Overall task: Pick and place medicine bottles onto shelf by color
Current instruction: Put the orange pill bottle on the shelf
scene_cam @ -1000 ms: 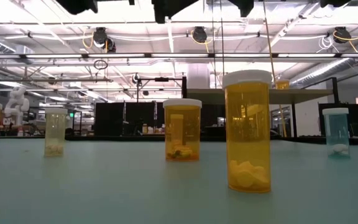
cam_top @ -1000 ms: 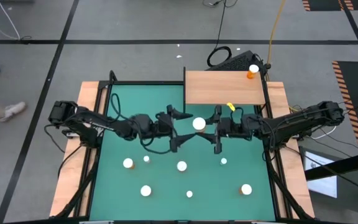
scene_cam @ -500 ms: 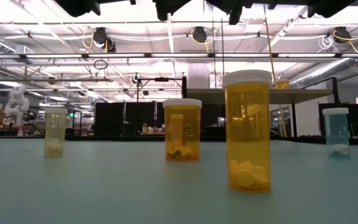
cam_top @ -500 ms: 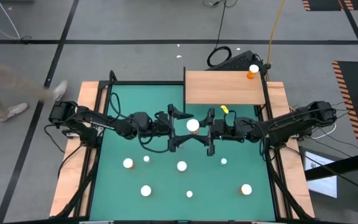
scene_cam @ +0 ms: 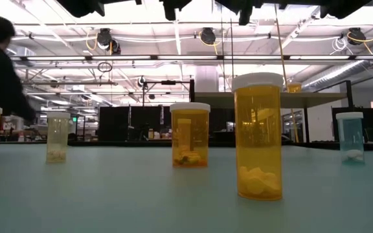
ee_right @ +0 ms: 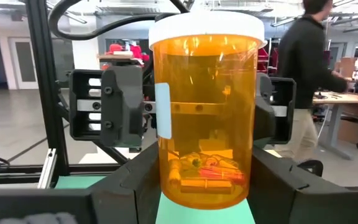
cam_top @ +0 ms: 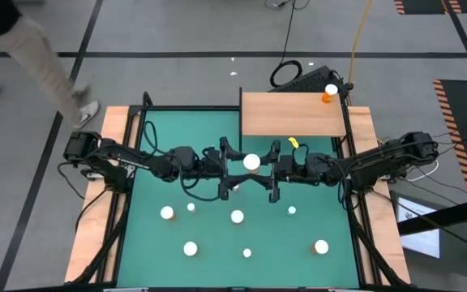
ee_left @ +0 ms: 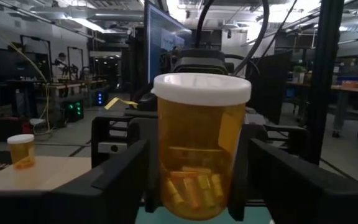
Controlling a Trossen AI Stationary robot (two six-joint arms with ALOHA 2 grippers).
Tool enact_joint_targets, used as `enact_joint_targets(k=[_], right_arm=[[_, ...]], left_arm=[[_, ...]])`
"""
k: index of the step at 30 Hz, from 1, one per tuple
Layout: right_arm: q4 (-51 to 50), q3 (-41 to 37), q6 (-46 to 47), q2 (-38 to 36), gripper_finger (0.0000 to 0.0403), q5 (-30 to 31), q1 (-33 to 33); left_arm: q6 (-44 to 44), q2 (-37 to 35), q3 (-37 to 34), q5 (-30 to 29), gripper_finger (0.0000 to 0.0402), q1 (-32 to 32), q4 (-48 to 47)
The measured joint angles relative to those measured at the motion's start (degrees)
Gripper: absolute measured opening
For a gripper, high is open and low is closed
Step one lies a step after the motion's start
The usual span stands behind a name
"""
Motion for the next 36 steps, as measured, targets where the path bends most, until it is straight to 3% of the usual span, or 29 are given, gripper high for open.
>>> enact_joint_targets(k=[15, 28, 31, 36], right_arm=[[-1.0, 0.0, -0.2, 0.0, 0.0183, -0.1, 0.0], [-2.2, 0.0, 0.3, -0.2, 0.0185, -0.2, 0.0], [-5.7, 0.1, 2.7, -1.2, 0.0206, -0.2, 0.0], [-15.1, 0.0, 6.5, -4.9, 0.0282, 0.1, 0.0]], left_arm=[[1.5, 0.0, 0.0, 1.2, 0.0191, 0.0, -0.9], [1.7, 0.0, 0.0, 1.4, 0.0191, 0.0, -1.2], [1.8, 0.0, 0.0, 1.7, 0.0191, 0.0, -1.4], [1.8, 0.0, 0.1, 1.8, 0.0191, 0.0, -0.9]])
